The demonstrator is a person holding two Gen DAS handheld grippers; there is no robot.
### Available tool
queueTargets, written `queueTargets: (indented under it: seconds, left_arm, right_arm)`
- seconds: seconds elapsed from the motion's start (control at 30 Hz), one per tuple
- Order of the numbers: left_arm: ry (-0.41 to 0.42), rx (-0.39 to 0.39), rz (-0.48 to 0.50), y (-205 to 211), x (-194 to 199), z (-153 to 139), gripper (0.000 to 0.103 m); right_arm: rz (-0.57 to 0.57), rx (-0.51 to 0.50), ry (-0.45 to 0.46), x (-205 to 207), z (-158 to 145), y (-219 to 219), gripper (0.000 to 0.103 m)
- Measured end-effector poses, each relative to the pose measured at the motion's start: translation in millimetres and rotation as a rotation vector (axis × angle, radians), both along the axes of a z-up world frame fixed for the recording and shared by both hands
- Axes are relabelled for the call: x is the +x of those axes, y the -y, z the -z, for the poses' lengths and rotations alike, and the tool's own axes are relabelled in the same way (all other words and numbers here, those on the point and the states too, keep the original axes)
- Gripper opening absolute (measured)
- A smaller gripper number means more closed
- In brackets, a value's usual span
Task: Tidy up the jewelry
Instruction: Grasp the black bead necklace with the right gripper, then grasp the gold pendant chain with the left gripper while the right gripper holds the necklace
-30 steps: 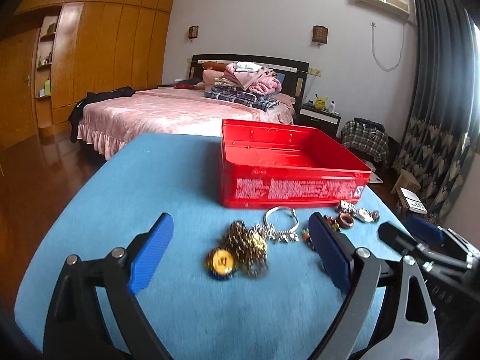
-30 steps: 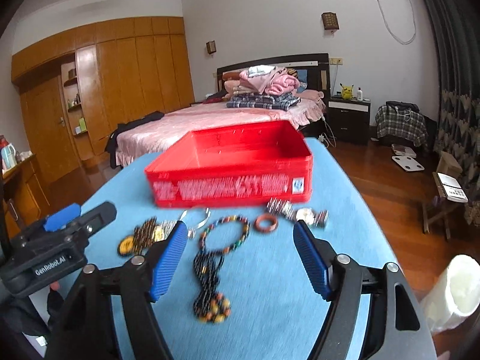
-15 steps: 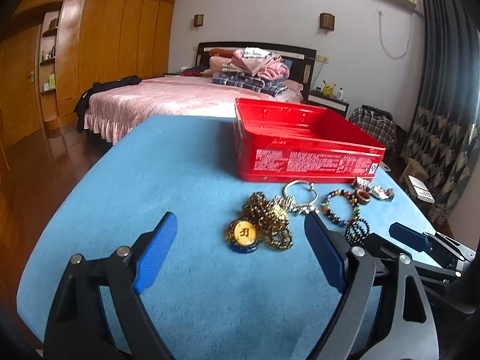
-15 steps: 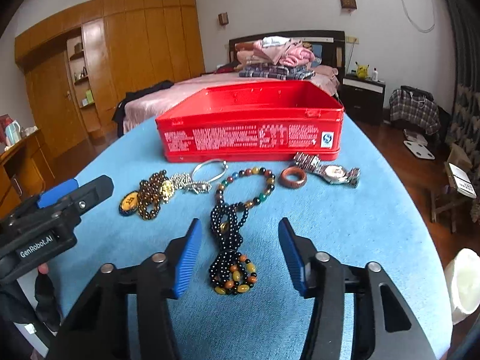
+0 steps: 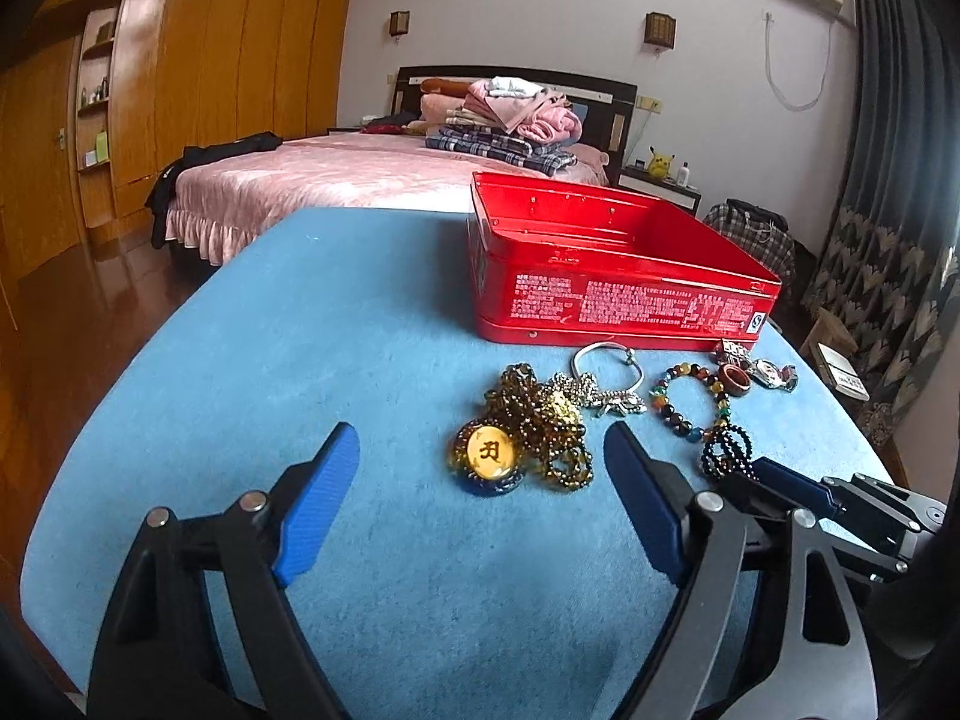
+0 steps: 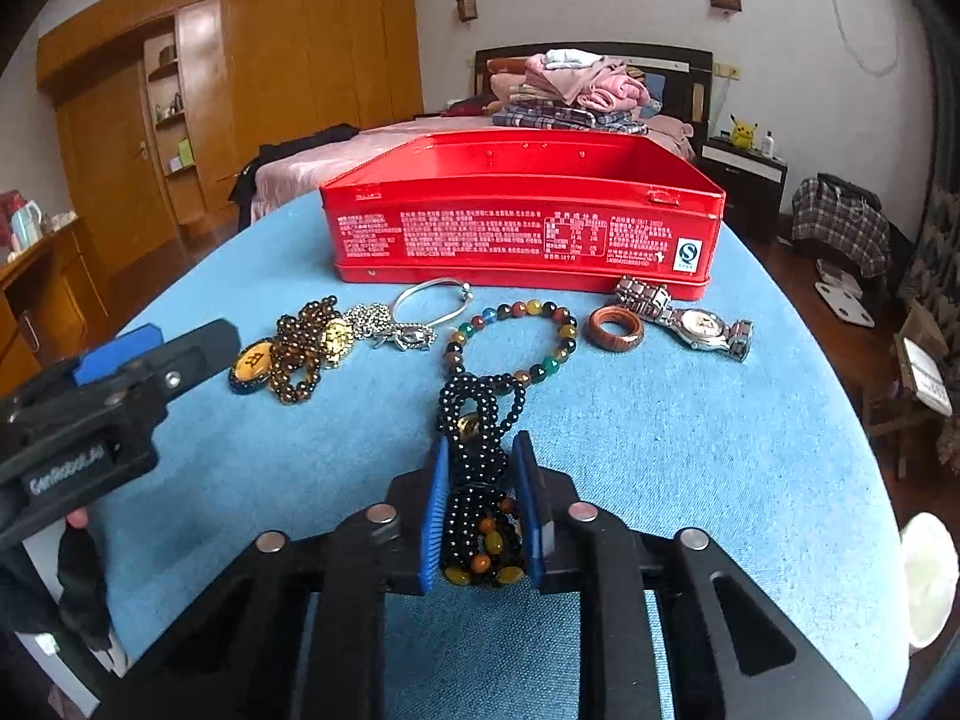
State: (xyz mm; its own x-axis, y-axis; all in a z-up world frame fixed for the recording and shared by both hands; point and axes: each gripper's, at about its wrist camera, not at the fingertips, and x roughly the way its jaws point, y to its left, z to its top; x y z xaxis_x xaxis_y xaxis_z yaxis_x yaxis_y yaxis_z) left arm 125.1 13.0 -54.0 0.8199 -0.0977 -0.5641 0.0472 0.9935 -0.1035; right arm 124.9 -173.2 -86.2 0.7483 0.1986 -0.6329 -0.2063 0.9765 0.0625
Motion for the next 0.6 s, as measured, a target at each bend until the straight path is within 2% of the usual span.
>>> queueTargets:
  seconds: [0.17, 0.27, 0.37, 0.5, 0.6]
  left_arm:
    - [-0.062, -0.005, 0.000, -1, 14, 4, 0.070]
    - [-0.102, -0.030, 0.008, -4, 19, 10, 0.055]
    - [-0.117, -0.056, 0.008, -6, 21, 12, 0.056]
    - [-0.123, -0.051, 0.013, -3, 23, 11, 0.057]
    - [-0.118, -0.055, 0.021, 1, 27, 8, 0.063]
  right_arm:
    - [0.010, 0.010, -0.003, 0, -2, 7, 0.020]
    - [0.011, 0.025, -0.004, 1, -2, 11, 0.020]
    - [0.007, 0.029, -0.002, 1, -2, 12, 0.020]
    - [0.008, 0.030, 0.000, 2, -2, 12, 0.020]
    - [0.008, 0.030, 0.000, 2, -2, 12, 0.020]
